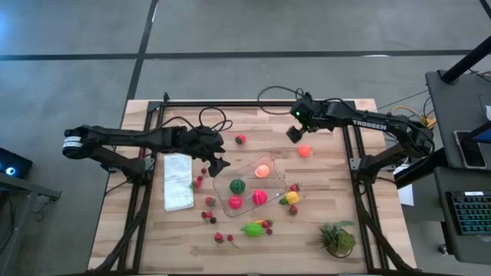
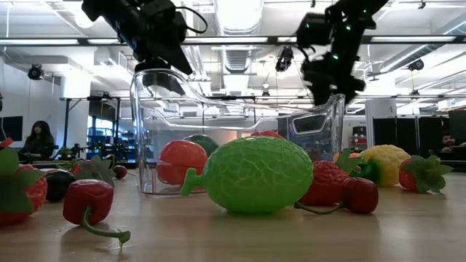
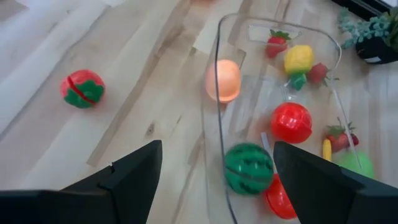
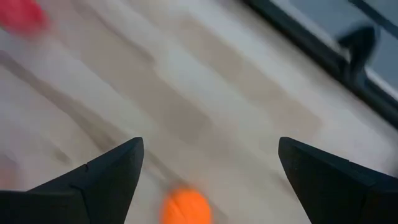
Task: Pick and placing Produce into tupperware
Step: Put the tangerine into the transparent bin
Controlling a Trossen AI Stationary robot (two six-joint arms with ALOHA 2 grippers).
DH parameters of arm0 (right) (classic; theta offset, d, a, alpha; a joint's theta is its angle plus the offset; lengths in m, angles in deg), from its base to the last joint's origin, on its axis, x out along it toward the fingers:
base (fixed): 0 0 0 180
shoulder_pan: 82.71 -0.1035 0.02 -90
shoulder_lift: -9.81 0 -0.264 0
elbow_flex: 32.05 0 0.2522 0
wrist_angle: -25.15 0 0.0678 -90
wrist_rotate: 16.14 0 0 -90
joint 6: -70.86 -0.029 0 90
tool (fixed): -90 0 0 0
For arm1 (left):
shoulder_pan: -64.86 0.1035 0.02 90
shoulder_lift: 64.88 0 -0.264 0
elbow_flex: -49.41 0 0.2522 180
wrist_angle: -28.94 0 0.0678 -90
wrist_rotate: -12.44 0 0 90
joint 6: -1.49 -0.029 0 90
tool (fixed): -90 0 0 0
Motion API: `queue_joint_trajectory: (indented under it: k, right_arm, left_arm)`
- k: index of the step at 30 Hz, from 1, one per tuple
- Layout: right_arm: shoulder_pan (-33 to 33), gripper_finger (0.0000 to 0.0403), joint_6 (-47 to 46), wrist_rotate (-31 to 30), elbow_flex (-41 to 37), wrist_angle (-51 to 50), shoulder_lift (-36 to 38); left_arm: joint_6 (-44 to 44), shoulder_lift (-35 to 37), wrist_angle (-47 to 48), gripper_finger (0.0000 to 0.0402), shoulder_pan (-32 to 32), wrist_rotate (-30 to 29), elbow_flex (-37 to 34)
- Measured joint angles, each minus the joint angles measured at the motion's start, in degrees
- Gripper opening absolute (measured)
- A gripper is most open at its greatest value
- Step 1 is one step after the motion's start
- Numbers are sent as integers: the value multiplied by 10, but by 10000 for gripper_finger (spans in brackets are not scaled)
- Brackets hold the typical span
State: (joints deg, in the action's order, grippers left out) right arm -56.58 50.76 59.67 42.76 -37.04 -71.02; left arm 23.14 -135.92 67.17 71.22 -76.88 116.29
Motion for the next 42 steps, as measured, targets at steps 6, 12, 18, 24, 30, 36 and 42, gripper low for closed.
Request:
queue_joint_trajectory:
  k: [6,12,18,24,30,36,42]
  right_arm:
    - [-24,365,82,-3,-91,58,40]
    - [-52,365,23,14,-194,184,195]
    - [-62,365,8,-39,-276,160,383]
    - [-63,365,-66,-21,-326,178,515]
    - [-63,365,-125,60,-377,177,533]
    - [-63,365,-180,72,-420,177,497]
    - [-63,365,-247,80,-399,177,439]
  left_arm:
    - [-15,0,0,292,10,-3,-1]
    - [-13,0,6,292,12,-3,-2]
    - [-12,0,5,292,21,-6,-3]
    - [-15,2,-13,292,35,-7,-3]
    - [-28,-2,-41,292,35,-9,-3]
    - [-30,-2,-44,292,37,-11,-3]
    - [-31,-2,-43,292,37,-10,-3]
